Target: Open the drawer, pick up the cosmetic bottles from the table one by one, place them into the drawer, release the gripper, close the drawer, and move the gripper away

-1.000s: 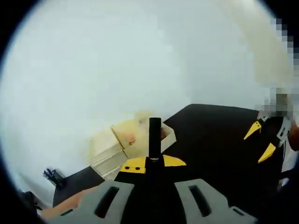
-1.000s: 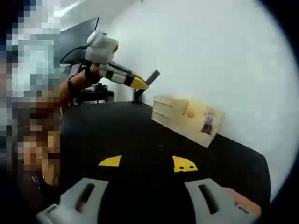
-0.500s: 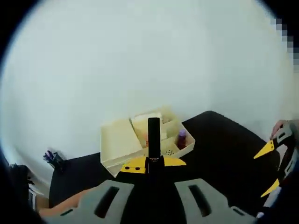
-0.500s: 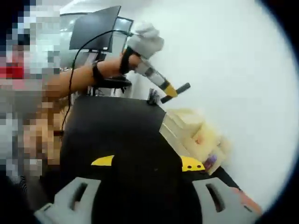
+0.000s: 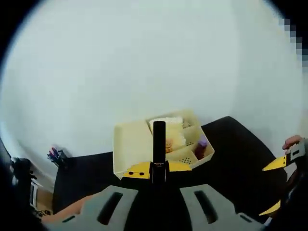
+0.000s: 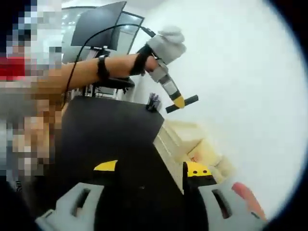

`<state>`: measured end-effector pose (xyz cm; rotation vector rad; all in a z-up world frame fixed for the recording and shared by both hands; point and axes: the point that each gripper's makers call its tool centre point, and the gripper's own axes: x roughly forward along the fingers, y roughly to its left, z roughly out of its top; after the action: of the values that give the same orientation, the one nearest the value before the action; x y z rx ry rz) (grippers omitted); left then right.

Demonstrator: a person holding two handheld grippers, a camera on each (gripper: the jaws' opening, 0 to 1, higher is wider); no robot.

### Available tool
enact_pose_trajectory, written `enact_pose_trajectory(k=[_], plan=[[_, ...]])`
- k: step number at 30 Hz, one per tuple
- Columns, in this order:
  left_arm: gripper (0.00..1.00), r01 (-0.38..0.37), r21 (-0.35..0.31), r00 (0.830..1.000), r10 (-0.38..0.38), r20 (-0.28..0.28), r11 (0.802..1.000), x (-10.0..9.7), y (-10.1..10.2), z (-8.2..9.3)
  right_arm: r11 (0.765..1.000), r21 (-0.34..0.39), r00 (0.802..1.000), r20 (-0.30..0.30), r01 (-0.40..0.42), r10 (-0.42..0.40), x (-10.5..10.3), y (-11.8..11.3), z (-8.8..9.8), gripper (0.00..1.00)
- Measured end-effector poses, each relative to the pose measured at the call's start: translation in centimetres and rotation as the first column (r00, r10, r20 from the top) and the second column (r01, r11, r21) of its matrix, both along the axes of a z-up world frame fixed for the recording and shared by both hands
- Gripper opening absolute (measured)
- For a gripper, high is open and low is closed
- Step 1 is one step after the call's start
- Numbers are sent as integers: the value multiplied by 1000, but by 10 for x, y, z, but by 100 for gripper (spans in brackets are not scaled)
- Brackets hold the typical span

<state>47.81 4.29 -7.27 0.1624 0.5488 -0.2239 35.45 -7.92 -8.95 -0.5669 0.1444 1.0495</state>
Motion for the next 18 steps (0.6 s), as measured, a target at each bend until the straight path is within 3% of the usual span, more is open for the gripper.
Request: enact_pose_trajectory(k=[1, 4, 11, 18], plan=[[6, -2, 0, 1000, 2, -3, 1000, 4, 0, -1, 1000, 28, 999, -45, 14, -13, 4, 2, -2, 46], [6, -7, -22, 1000, 7, -27, 1000, 16, -1, -6, 997, 59, 997, -62, 55, -52, 25, 1, -5, 44], [6, -51, -18, 997, 49, -60, 999, 46, 18, -14, 990, 54, 990, -62, 130, -126, 57, -7, -20, 44], [6, -103, -59, 992, 98, -84, 993, 74, 37, -24, 990, 49, 990, -60, 134, -131, 61, -3, -21, 44]])
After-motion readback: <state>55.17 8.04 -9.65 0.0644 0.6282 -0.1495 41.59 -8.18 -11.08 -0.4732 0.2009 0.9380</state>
